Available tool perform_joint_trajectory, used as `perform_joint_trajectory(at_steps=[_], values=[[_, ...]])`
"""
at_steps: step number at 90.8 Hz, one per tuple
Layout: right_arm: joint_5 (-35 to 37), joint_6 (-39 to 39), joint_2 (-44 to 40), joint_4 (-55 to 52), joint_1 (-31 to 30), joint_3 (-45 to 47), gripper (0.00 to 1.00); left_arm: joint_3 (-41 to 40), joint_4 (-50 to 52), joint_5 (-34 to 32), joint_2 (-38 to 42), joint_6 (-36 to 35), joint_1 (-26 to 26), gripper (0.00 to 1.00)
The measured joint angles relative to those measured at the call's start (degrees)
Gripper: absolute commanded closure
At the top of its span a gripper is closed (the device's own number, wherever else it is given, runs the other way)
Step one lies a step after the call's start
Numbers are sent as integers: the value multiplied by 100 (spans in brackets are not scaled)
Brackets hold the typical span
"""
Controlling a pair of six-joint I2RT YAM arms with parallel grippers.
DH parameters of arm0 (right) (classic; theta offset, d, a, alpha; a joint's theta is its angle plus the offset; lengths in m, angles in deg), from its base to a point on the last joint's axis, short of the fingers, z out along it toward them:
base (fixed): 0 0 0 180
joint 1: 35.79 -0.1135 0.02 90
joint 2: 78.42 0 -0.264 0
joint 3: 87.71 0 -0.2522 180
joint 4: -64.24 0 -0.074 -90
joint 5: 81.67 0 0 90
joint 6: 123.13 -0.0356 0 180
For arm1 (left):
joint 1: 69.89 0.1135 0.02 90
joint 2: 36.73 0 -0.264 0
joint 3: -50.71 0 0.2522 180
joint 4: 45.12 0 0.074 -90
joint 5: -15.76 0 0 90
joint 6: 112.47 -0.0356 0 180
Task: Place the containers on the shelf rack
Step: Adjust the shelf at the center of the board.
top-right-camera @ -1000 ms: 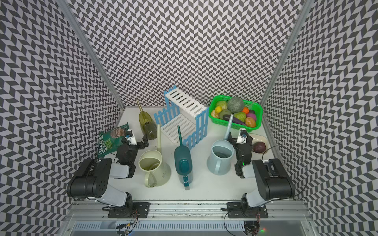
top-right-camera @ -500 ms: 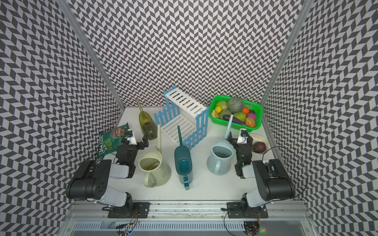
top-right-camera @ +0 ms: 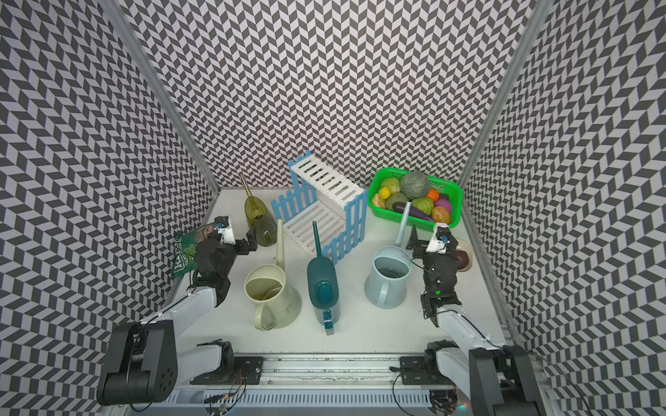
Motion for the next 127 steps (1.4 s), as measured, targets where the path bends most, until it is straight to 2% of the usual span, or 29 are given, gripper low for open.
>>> perform_joint_trajectory(at_steps=[9, 16, 24, 31, 38, 46, 58, 73, 85, 95, 127], values=[[-92, -205, -553, -796, 0, -372, 0, 474, 723, 186, 146, -111, 131, 0], [-310, -448, -942, -1425, 0, -739, 6, 1040, 1329, 372, 140, -315, 197, 0], [-824, -737, -1220, -2079, -20, -1261, 13, 1928, 2116, 761, -35, -763, 247, 0], [-1198, -933, -1207, -2645, -186, -1851, 14, 2824, 2752, 1200, -380, -1152, 254, 0], [-1281, -944, -992, -3161, -769, -2503, 12, 3768, 3344, 1705, -990, -1526, 254, 0], [-1084, -772, -592, -3641, -1801, -3141, 8, 4760, 4061, 2249, -1812, -1856, 254, 0], [-844, -553, 142, -4190, -2870, -3790, 3, 5676, 4802, 2736, -2868, -2151, 238, 1], [-588, -396, 807, -4570, -3311, -4028, 0, 6395, 5344, 2835, -3707, -2396, 146, 4], [-487, -361, 1246, -4706, -3381, -4170, 0, 6629, 5425, 2765, -3947, -2601, -44, 5], [-345, -356, 1670, -4767, -3390, -4411, 1, 6669, 5407, 2643, -4054, -2743, -247, 10], [328, -354, 2736, -4837, -3388, -5206, 19, 6804, 5224, 2505, -4612, -2726, -470, 17]])
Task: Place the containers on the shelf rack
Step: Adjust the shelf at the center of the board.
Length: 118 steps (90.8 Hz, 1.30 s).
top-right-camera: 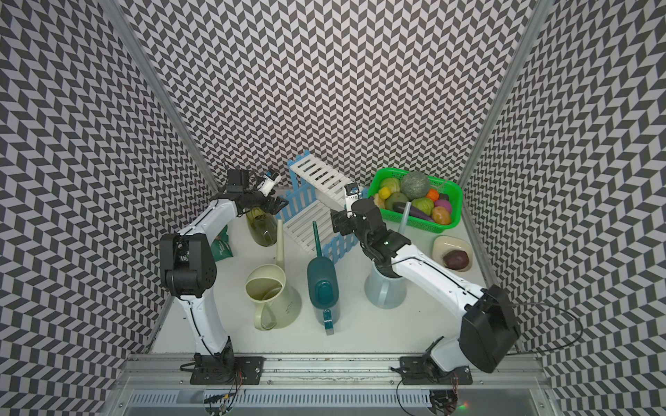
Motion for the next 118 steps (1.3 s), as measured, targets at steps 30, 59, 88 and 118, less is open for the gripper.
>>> perform_joint_trajectory(at_steps=[30, 59, 88, 118], values=[[452, 133, 835, 173, 13, -647, 30, 0, -164, -4, -9, 24, 4, 23], [527, 234, 1412, 358, 382, -1193, 31, -122, -203, 225, 13, 155, 4, 24], [-24, 332, 1996, 610, 844, -1757, 31, -247, -203, 466, 83, 304, 0, 24], [-833, 278, 2457, 693, 1213, -2312, 30, -498, -188, 636, 262, 339, 7, 24]])
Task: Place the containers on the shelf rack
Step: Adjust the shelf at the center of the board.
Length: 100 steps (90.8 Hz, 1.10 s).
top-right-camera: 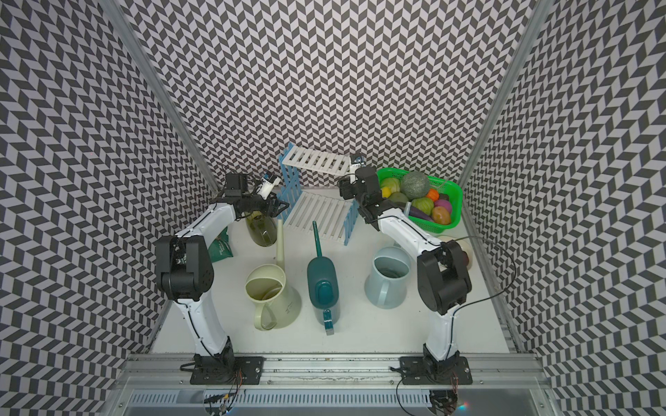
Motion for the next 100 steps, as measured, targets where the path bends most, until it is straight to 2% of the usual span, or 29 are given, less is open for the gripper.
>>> perform_joint_trajectory(at_steps=[39, 100], values=[[-802, -149, 439, -48, 337, -616, 27, -245, 223, 328, 256, -48, -7, 24], [-946, -175, 931, -146, 511, -1325, 23, -376, 304, 396, 365, -46, -162, 24]])
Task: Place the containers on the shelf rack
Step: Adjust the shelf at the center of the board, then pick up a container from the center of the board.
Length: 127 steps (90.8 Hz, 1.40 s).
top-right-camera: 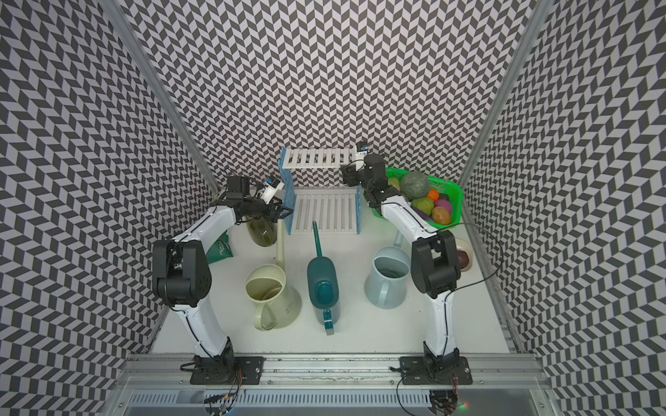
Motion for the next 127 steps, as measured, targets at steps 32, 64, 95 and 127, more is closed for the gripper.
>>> perform_joint_trajectory(at_steps=[32, 64, 95, 127], values=[[-2, -46, -11, -11, -2, 0, 10, -4, 4, -13, 2, 0, -35, 19], [57, 20, -387, -70, -44, 0, 0, 214, 94, -144, 107, 26, -111, 5], [153, 87, -1368, -24, -79, 544, 0, 264, 120, -415, 697, 140, 87, 0], [660, -90, -3139, -634, -474, 2122, 0, -581, 254, -951, 2308, 151, 155, 0]])
